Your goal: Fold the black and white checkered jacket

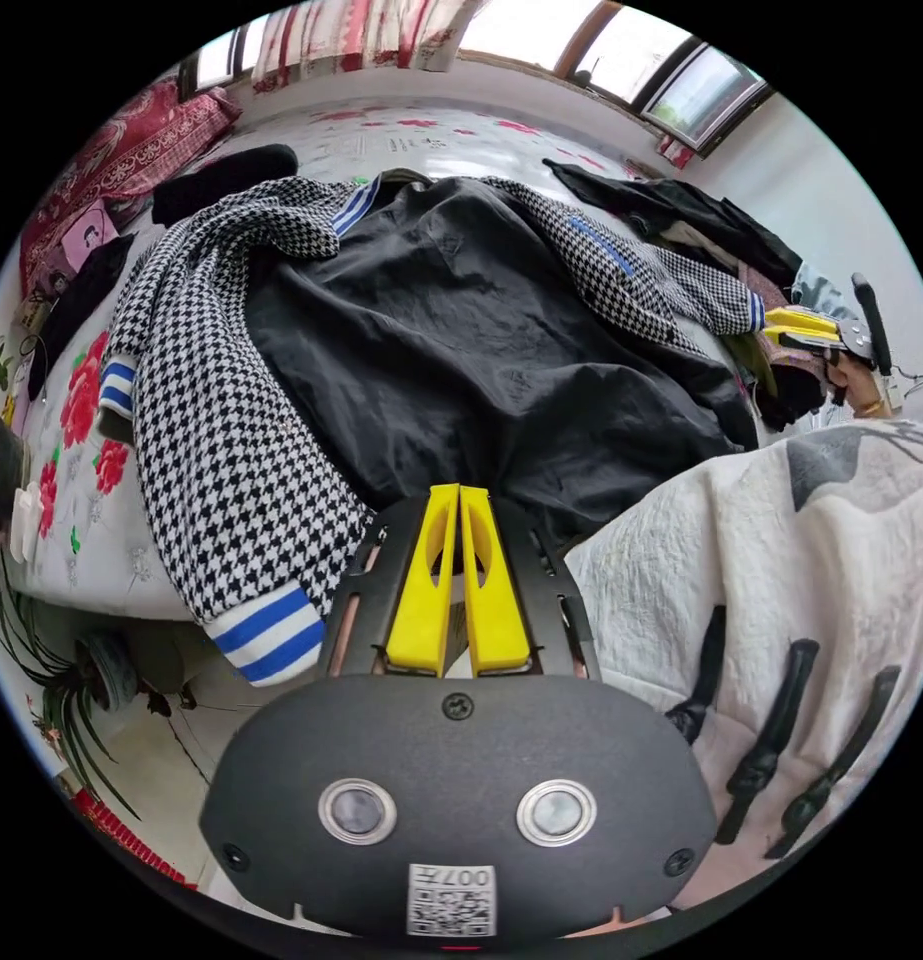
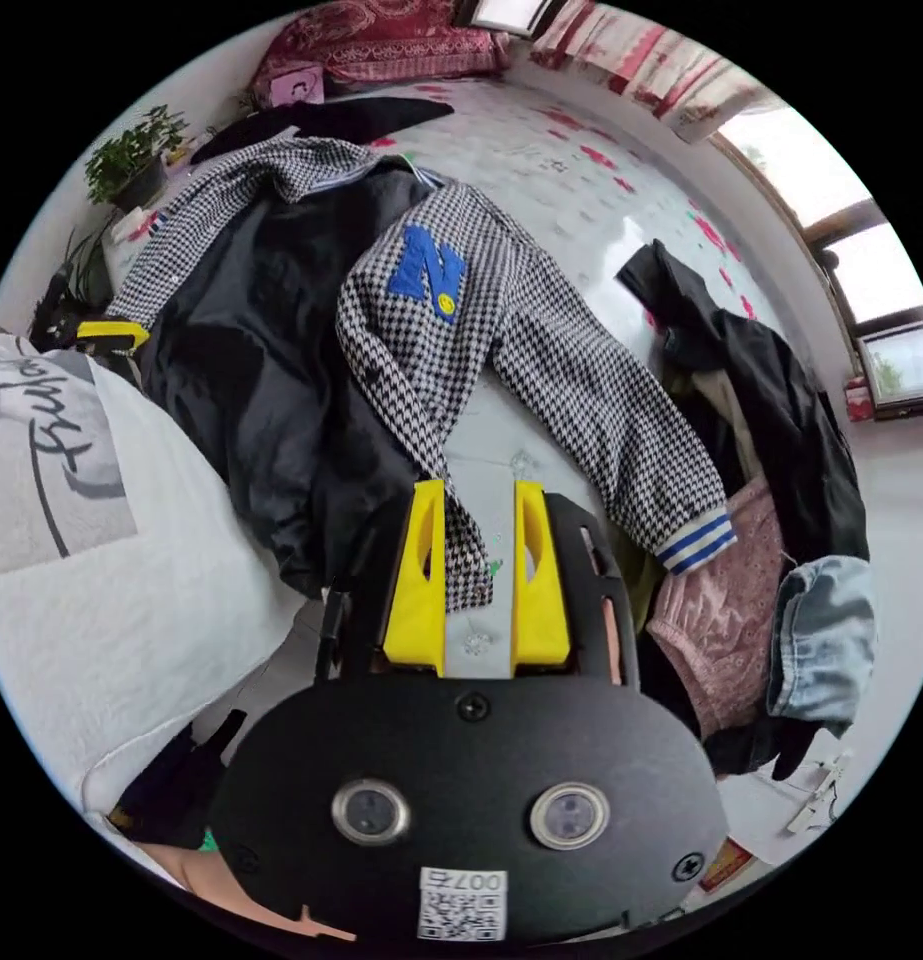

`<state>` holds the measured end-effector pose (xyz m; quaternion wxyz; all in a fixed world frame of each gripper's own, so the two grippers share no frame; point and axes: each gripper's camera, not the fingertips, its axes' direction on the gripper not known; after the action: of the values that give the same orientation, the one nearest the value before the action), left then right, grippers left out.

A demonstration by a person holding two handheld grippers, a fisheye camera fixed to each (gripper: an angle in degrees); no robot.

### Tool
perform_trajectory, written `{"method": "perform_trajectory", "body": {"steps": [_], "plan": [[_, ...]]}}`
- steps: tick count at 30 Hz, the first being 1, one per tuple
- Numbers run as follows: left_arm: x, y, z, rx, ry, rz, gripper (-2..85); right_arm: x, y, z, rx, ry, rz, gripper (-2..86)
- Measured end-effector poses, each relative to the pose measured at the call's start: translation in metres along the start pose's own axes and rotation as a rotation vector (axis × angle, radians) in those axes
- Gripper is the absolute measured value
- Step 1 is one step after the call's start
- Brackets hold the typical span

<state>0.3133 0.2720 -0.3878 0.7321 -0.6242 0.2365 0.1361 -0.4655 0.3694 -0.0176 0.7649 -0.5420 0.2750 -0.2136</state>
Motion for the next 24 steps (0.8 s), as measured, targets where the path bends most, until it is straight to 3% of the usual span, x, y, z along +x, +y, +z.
{"method": "perform_trajectory", "body": {"steps": [3, 5, 12, 15, 17, 20, 22, 24], "plan": [[-0.012, -0.016, -0.015, 0.051, 0.021, -0.011, -1.0, -0.01, -0.078, -0.013, 0.241, -0.079, -0.049, 7.0], [-0.019, -0.03, -0.022, 0.076, 0.048, -0.007, -1.0, -0.019, -0.133, -0.001, 0.285, -0.081, -0.093, 7.4], [-0.038, -0.064, -0.019, 0.086, 0.166, -0.016, -1.0, 0.001, -0.316, 0.125, -0.017, -0.045, -0.088, 8.0], [-0.043, -0.076, -0.013, 0.063, 0.186, -0.006, -1.0, 0.036, -0.347, 0.162, -0.174, -0.156, -0.078, 6.7], [-0.042, -0.09, -0.012, 0.059, 0.173, 0.046, -1.0, 0.062, -0.357, 0.155, -0.179, -0.291, -0.098, 6.1], [-0.042, -0.107, -0.017, 0.09, 0.207, 0.095, -0.9, 0.149, -0.355, 0.122, 0.04, -0.675, 0.095, 5.9], [-0.047, -0.117, -0.019, 0.107, 0.251, 0.097, -0.8, 0.236, -0.316, 0.121, 0.356, -1.013, 0.406, 6.3], [-0.053, -0.128, -0.019, 0.123, 0.291, 0.1, -0.6, 0.276, -0.277, 0.146, 0.517, -1.108, 0.667, 6.9]]}}
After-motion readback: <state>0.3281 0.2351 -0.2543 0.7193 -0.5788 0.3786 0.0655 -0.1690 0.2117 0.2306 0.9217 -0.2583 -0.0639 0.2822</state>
